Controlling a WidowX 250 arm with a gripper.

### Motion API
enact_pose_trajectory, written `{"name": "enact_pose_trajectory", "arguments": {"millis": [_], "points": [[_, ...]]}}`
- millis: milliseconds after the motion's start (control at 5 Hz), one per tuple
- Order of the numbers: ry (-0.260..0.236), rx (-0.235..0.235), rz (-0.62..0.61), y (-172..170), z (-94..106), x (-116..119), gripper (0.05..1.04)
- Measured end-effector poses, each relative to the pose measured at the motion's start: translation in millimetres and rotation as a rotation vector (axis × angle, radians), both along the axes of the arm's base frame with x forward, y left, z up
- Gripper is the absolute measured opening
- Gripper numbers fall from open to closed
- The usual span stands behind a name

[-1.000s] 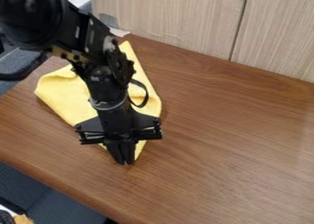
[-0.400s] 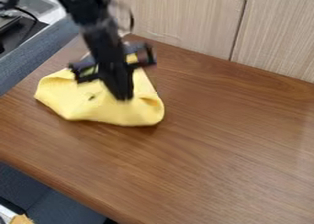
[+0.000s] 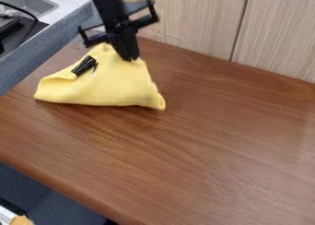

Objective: Fold the cloth from bottom right to top left

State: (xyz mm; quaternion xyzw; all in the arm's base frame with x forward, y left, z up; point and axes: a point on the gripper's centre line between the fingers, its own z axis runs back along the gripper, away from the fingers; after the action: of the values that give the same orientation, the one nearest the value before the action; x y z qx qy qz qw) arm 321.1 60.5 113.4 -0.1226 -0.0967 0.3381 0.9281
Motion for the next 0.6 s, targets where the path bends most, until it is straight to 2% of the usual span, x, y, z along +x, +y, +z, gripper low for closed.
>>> {"name": "enact_pose_trajectory", "arguments": {"millis": [200, 400, 600], "points": [[0.009, 0.010, 0.030, 12.6, -9.2, 18.5, 0.052], [-0.002, 0.053, 0.067, 28.4, -21.2, 36.4, 0.052], [0.008, 0.091, 0.107, 39.4, -42.5, 42.6, 0.052]]}}
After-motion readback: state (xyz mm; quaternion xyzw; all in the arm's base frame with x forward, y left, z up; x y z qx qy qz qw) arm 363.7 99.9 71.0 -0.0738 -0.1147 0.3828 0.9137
